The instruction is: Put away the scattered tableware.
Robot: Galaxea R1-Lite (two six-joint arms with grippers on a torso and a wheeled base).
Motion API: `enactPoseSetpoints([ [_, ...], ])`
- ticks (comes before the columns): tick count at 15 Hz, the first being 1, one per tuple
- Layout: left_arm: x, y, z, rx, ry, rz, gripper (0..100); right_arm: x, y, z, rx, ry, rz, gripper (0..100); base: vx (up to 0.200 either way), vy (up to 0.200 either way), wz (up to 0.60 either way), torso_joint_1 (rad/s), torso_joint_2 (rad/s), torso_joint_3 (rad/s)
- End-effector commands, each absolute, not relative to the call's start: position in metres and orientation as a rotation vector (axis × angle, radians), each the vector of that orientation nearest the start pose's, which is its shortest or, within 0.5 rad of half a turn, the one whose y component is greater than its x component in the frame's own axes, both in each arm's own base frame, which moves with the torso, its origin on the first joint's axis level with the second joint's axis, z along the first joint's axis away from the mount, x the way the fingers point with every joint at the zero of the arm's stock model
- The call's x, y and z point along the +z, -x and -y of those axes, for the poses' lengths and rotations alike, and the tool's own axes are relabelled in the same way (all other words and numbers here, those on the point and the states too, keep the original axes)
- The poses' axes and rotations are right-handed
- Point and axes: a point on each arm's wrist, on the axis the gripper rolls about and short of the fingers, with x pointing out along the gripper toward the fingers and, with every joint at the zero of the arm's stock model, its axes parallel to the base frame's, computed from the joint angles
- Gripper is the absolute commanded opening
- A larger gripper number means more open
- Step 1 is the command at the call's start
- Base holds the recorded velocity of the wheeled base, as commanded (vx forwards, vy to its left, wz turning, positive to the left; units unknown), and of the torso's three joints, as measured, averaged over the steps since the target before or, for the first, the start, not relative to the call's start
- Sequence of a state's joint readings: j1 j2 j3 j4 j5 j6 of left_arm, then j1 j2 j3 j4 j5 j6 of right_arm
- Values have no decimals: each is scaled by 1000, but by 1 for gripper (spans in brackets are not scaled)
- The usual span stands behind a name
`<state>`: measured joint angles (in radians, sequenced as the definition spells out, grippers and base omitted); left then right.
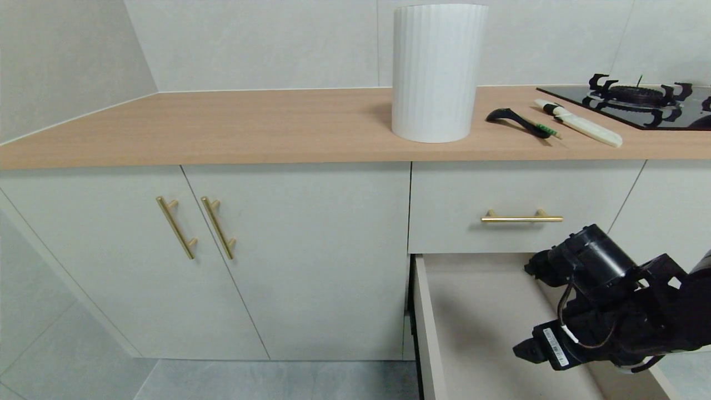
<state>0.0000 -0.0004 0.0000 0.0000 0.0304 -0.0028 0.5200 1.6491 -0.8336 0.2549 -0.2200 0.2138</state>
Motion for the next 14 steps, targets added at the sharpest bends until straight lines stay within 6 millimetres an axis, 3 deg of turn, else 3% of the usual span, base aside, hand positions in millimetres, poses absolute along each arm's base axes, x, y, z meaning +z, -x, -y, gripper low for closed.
enactPoseSetpoints([
  [1,75,23,-1,31,3,0,100,148,-214,-114,149,168,-956,100,0,0,0,0,0,0],
  [8,75,23,-1,31,3,0,100,158,-214,-107,106,150,-878,100,0,0,0,2,-14,-7],
  [14,75,23,-1,31,3,0,100,158,-215,-107,89,158,-874,100,0,0,0,96,-357,-275],
])
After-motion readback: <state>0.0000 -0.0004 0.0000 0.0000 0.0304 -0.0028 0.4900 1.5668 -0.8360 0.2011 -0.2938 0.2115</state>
